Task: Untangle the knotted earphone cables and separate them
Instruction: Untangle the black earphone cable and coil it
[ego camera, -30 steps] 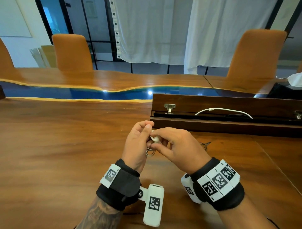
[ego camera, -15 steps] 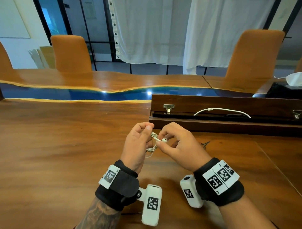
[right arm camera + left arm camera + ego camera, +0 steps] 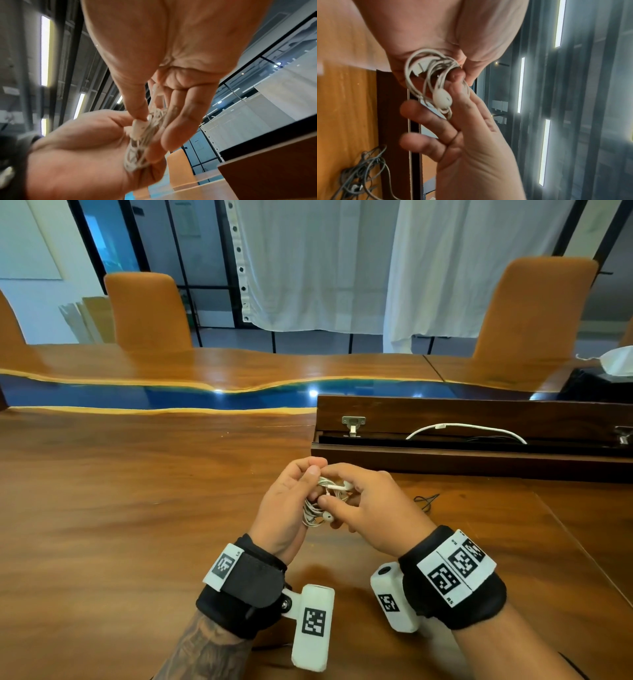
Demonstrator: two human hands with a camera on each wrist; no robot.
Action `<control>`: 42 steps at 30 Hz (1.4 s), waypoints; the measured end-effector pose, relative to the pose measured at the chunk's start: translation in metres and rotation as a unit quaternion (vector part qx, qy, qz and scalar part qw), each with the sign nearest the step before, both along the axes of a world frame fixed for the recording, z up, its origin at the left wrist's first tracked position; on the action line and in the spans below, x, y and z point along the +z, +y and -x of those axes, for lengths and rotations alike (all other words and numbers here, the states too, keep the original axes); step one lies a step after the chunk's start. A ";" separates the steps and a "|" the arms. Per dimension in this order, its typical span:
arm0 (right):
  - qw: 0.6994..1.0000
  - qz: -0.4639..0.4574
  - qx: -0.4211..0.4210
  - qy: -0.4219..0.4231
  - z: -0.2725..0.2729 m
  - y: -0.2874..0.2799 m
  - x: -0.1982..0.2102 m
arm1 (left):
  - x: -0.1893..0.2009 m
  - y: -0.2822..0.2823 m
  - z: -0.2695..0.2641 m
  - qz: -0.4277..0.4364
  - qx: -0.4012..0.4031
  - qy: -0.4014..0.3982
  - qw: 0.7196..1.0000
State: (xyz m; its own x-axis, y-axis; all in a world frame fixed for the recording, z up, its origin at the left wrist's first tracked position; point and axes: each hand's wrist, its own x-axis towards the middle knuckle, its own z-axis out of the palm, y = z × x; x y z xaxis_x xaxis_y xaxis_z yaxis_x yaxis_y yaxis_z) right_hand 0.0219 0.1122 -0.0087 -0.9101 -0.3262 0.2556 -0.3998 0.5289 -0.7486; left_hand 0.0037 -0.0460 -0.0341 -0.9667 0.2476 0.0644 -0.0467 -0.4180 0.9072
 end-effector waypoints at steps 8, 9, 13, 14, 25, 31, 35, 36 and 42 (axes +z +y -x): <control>0.999 0.006 0.014 -0.034 0.001 0.010 0.007 | -0.007 0.003 0.002 0.071 0.042 0.046 0.995; 1.000 -0.002 0.014 -0.020 0.002 0.010 0.006 | -0.007 0.004 0.002 0.072 0.047 0.050 0.995; 0.999 -0.022 0.026 -0.001 0.002 0.005 0.003 | -0.006 0.005 0.001 0.045 0.045 0.042 0.997; 0.999 -0.019 0.029 -0.005 0.002 0.003 0.002 | -0.005 0.005 0.001 0.024 0.039 0.030 0.999; 0.975 0.201 -0.051 -0.077 0.011 0.000 -0.017 | -0.001 0.000 0.002 -0.106 -0.021 -0.053 0.993; 0.967 0.238 -0.053 -0.080 0.018 0.003 -0.022 | -0.006 0.004 0.007 -0.028 0.019 -0.035 0.999; 0.967 0.210 0.007 -0.141 0.017 0.005 -0.022 | -0.010 0.005 0.010 0.036 0.045 -0.029 0.998; 0.967 0.200 0.024 -0.154 0.017 0.006 -0.021 | -0.011 0.005 0.011 0.054 0.049 -0.031 0.997; 0.941 0.231 -0.015 -0.248 0.029 0.012 -0.021 | -0.016 -0.006 0.025 0.167 0.031 -0.042 0.985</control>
State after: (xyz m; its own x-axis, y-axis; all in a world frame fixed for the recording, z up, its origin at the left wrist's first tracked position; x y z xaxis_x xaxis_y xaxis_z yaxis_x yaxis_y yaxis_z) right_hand -0.0070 0.1241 -0.0301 -0.9617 -0.2574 -0.0942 0.0686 0.1068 -0.9919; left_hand -0.0217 -0.0522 -0.0497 -0.9790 0.1822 -0.0913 -0.1112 -0.1024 0.9885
